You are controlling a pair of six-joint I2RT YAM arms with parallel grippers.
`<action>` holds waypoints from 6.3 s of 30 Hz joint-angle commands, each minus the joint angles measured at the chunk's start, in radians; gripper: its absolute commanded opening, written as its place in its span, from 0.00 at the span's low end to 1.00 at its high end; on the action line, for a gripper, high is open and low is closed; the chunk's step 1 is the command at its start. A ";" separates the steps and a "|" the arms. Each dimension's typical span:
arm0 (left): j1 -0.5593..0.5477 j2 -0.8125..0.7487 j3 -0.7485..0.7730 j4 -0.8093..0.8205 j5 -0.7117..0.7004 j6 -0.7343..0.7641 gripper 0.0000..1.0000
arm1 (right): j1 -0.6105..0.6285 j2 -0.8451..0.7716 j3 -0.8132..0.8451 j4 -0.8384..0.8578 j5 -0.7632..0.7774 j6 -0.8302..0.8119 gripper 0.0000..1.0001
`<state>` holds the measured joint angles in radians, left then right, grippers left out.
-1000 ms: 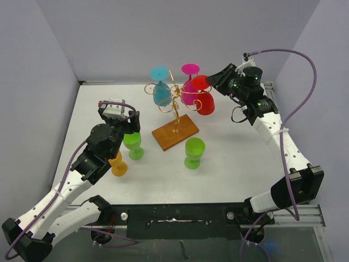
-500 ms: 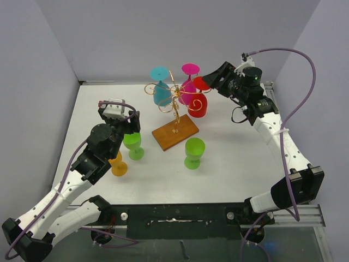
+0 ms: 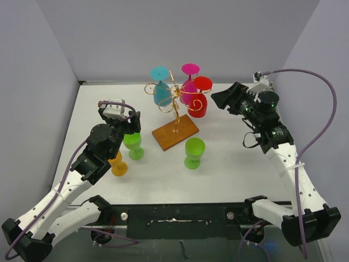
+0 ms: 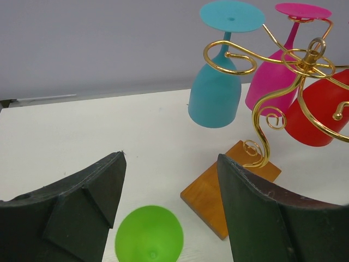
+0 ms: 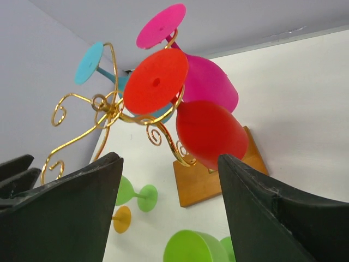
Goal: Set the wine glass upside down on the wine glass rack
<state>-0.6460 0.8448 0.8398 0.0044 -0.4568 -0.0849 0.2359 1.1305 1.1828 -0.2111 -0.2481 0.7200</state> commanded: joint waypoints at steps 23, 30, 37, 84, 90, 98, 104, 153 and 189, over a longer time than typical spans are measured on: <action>0.004 -0.023 -0.041 0.121 0.122 -0.019 0.67 | 0.419 -0.084 -0.233 -0.410 0.476 -0.053 0.55; 0.004 -0.025 -0.044 0.120 0.121 -0.016 0.67 | 0.446 0.007 -0.202 -0.409 0.474 -0.029 0.42; 0.004 -0.023 -0.045 0.121 0.120 -0.015 0.67 | 0.452 0.051 -0.170 -0.423 0.496 -0.025 0.28; 0.019 -0.154 0.192 -0.010 0.168 -0.277 0.71 | 0.522 -0.081 -0.043 0.518 0.181 -0.382 0.00; 0.019 -0.175 0.182 0.035 0.165 -0.391 0.71 | 0.522 -0.009 0.023 0.649 0.221 -0.398 0.00; 0.018 -0.168 0.206 0.125 0.253 -0.522 0.71 | 0.522 0.043 0.029 0.800 0.269 -0.312 0.00; 0.020 -0.139 0.163 0.236 0.249 -0.726 0.71 | 0.522 0.072 0.023 0.873 0.237 -0.260 0.00; 0.019 0.000 0.017 0.670 0.158 -1.057 0.38 | 0.532 0.106 -0.113 1.034 0.035 -0.098 0.00; 0.022 0.025 0.028 0.699 0.102 -1.051 0.14 | 0.533 0.045 -0.210 1.050 0.028 -0.093 0.05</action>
<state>-0.6331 0.8742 0.8394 0.6106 -0.3473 -1.1706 0.7612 1.2190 0.9718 0.8135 -0.2031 0.6403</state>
